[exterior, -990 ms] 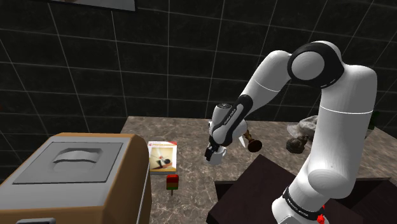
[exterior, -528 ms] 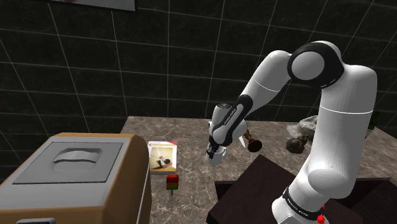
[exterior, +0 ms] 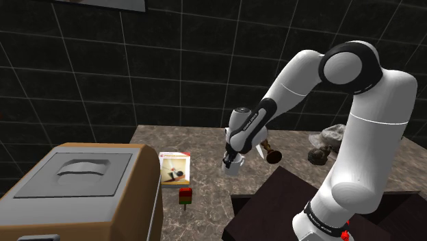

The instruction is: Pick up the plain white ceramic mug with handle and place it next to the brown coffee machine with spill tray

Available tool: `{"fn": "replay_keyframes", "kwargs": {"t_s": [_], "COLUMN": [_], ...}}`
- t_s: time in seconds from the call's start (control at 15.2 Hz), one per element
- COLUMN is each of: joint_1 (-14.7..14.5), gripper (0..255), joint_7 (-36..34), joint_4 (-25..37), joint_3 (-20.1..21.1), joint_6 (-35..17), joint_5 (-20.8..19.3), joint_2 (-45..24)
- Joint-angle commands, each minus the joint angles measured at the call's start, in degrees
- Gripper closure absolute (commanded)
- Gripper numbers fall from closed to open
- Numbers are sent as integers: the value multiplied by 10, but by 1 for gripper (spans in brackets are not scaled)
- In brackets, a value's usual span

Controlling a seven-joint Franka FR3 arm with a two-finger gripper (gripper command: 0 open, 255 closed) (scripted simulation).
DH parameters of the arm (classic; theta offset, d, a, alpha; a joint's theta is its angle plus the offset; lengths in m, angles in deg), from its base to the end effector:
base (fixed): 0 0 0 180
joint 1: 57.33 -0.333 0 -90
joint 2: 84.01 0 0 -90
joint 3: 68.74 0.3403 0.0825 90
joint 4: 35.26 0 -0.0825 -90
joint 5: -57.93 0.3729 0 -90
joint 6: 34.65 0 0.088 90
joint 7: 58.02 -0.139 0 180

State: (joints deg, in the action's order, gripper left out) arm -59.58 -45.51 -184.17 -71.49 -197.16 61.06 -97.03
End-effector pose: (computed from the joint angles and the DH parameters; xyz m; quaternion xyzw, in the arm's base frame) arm 0.4405 -0.0073 0.1791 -0.9968 -0.0794 -0.0056 0.0023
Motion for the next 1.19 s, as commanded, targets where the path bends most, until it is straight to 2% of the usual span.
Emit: {"fn": "replay_keyframes", "kwargs": {"t_s": [0.0,1.12], "joint_1": [-2,-4], "gripper": [255,255], "joint_7": [-3,-22], "joint_4": [-1,2], "joint_3": [-3,-9], "joint_6": [18,165], "joint_5": [-4,-29], "joint_2": [19,163]}}
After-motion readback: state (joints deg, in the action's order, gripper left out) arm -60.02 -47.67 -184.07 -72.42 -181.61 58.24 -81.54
